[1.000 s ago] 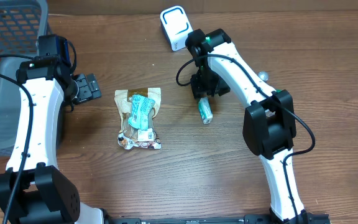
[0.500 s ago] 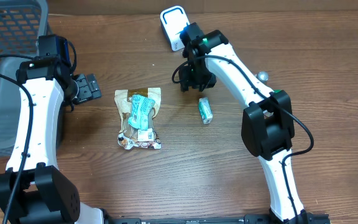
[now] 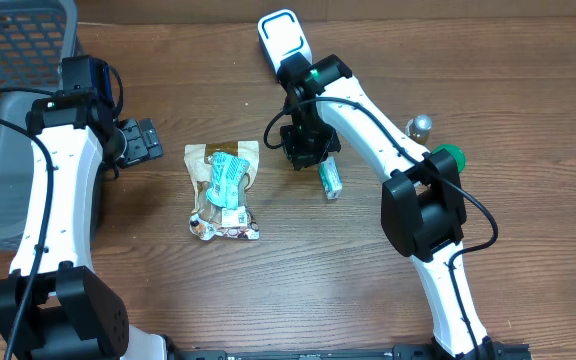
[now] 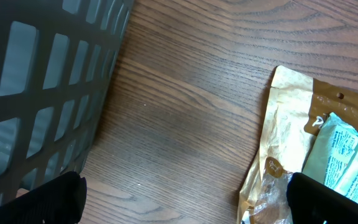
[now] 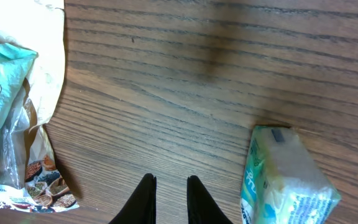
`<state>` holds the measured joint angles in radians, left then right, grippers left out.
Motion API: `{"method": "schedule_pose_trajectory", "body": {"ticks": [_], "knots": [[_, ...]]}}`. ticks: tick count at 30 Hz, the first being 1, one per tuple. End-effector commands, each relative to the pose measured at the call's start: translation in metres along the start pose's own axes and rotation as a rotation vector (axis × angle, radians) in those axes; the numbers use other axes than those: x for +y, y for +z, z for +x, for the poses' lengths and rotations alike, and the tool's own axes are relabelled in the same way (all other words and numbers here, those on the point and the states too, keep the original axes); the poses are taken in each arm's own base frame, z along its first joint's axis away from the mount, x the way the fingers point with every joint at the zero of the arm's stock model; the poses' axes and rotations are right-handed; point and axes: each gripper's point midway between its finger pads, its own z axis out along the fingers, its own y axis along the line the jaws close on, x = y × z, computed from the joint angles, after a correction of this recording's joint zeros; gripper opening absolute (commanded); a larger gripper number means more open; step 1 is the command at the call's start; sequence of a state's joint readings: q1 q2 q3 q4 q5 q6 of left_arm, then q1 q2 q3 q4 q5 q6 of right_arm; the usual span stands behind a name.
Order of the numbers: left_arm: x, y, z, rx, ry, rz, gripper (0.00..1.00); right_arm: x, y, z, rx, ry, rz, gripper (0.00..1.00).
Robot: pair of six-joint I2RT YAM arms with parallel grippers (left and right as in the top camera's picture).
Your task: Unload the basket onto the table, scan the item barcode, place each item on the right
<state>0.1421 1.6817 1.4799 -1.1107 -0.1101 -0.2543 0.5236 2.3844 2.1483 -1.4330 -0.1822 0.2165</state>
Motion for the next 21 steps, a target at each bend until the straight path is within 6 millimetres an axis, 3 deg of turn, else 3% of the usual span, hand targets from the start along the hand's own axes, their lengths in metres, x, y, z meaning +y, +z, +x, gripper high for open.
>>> {"method": "schedule_pose_trajectory", "body": {"ticks": [1, 12, 21], "knots": [[0.002, -0.010, -0.007, -0.037, 0.006, -0.004, 1.00, -0.002, -0.002, 0.001, 0.001, 0.005, 0.007, 0.13], [0.002, -0.010, -0.007, -0.037, 0.006, -0.004, 1.00, -0.036, -0.004, 0.009, 0.009, 0.108, 0.195, 0.11], [0.002, -0.010, -0.007, -0.037, 0.006, -0.004, 0.99, -0.058, 0.019, 0.020, 0.057, 0.144, 0.251, 0.11]]}}
